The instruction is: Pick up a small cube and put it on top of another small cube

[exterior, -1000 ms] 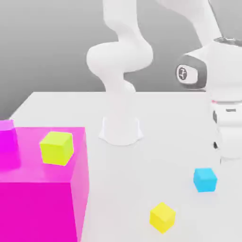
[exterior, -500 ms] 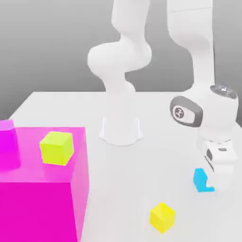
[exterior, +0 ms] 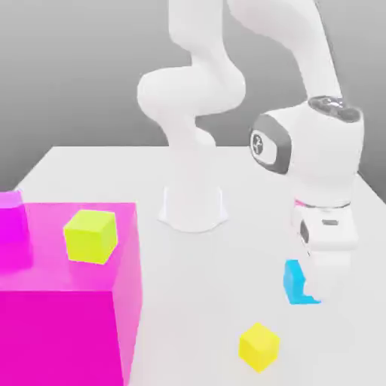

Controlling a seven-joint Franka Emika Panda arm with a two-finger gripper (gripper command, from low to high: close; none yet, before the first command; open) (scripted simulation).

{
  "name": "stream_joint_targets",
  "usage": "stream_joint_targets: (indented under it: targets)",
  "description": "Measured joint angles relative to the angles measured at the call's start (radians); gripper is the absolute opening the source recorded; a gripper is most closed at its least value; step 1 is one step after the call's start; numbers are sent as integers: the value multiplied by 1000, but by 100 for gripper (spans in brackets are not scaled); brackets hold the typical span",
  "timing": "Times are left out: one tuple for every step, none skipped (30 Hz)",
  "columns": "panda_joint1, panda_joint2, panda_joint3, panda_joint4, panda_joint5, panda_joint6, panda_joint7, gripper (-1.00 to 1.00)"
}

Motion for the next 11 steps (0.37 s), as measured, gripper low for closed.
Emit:
stream_joint_targets:
  targets:
    - [-28,-2,-13,15,4,-17,-37,-100]
    - [-47,4,-20,28,7,-23,-67,-100]
    - [-51,23,-21,35,11,-11,-83,-100]
    - [-53,49,-20,40,14,11,-92,-100]
    - [-55,79,-18,43,18,38,-98,-100]
    - [-57,112,-16,46,21,68,-102,-100]
    - [-59,146,-14,47,24,100,-105,-100]
    - [-60,170,-13,48,26,122,-107,100]
    - [-60,170,-13,48,26,122,-107,100]
    - [-60,170,-13,48,26,122,-107,100]
    - [-60,170,-13,48,26,122,-107,100]
